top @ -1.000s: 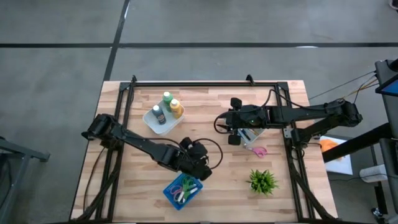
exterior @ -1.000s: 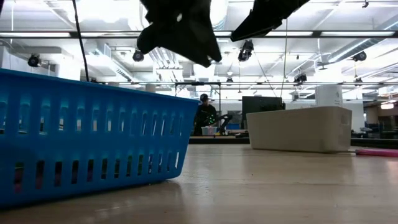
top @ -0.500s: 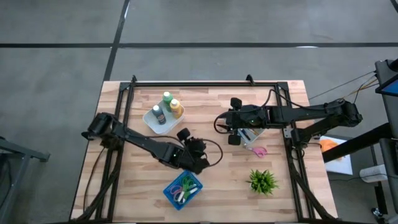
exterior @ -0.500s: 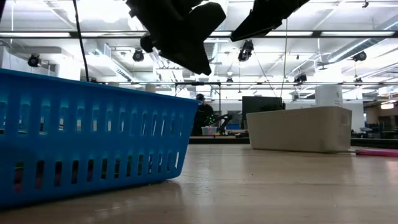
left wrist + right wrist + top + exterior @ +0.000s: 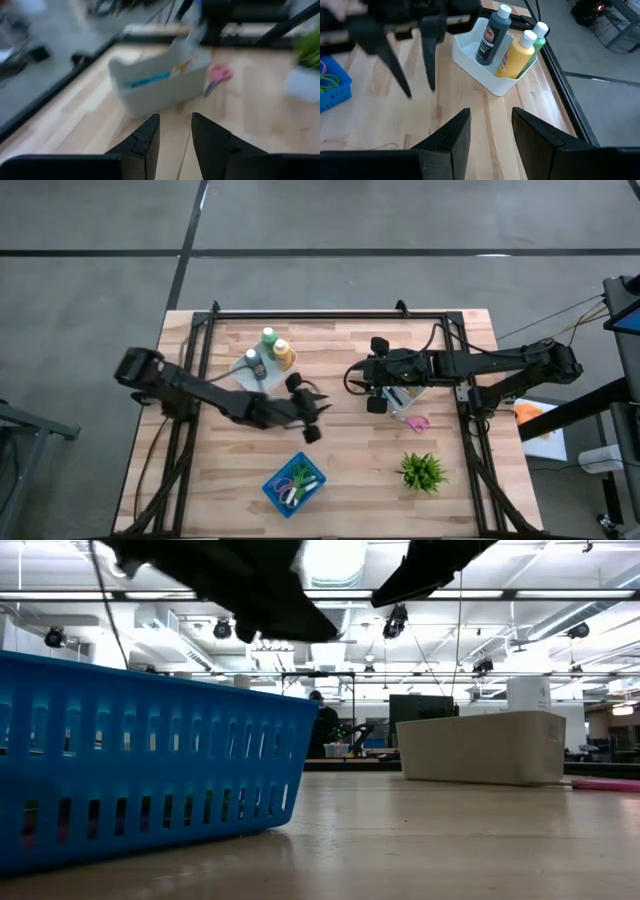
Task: Pick & Place Paint Supplies
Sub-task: Put the pink scissors into the blue bin
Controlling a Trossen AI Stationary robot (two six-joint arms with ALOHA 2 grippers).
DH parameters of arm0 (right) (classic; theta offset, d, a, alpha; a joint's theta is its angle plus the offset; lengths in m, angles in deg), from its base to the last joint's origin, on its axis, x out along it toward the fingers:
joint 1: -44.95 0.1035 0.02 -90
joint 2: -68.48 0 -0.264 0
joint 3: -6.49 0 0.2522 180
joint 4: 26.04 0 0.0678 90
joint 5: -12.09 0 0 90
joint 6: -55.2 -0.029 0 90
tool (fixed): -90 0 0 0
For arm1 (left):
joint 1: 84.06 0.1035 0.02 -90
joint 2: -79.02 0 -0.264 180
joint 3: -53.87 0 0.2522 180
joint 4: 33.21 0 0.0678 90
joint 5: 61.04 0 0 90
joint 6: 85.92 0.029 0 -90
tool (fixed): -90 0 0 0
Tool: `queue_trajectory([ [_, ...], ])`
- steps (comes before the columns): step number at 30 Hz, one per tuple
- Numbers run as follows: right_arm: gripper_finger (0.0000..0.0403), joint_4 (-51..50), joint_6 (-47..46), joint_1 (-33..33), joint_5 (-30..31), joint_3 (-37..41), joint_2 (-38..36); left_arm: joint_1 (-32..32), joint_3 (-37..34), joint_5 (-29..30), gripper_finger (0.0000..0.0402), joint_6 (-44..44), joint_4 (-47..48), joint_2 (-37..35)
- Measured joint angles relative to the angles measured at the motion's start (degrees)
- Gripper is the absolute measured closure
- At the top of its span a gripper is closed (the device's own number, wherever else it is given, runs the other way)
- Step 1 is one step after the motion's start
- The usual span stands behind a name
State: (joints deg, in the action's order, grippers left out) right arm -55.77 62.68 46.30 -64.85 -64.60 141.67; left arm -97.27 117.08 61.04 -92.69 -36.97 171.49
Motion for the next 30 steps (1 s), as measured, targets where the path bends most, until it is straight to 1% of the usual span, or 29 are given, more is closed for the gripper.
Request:
queue_trajectory([
  [2, 0.0260, 0.1, 0.0, 0.0, 0.0, 0.0, 0.0, 0.6, -5.7, -3.4, 0.0288, 3.2, -7.0, -4.3],
  [4, 0.0260, 0.3, 0.0, 0.0, 0.0, 0.0, 0.0, 0.7, -9.9, -4.3, 0.0288, 5.2, -9.4, -9.1],
  [9, 0.0260, 0.3, 0.0, 0.0, 0.0, 0.0, 0.0, 0.5, -15.6, -4.9, 0.0288, 7.2, -10.4, -20.7],
  [13, 0.0260, 0.2, 0.0, 0.0, 0.0, 0.0, 0.0, 0.6, -18.4, -4.7, 0.0288, 7.1, -9.9, -26.8],
  [17, 0.0260, 0.3, 0.0, 0.0, 0.0, 0.0, 0.0, 0.6, -20.1, -4.7, 0.0288, 8.7, -9.7, -30.0],
  [27, 0.0260, 0.3, 0.0, 0.0, 0.0, 0.0, 0.0, 0.6, -19.7, -4.7, 0.0288, 10.2, -9.1, -30.5],
  [30, 0.0260, 1.3, 0.0, 0.0, 0.0, 0.0, 0.0, 0.6, -19.8, -4.7, 0.0288, 11.4, -7.3, -30.5],
])
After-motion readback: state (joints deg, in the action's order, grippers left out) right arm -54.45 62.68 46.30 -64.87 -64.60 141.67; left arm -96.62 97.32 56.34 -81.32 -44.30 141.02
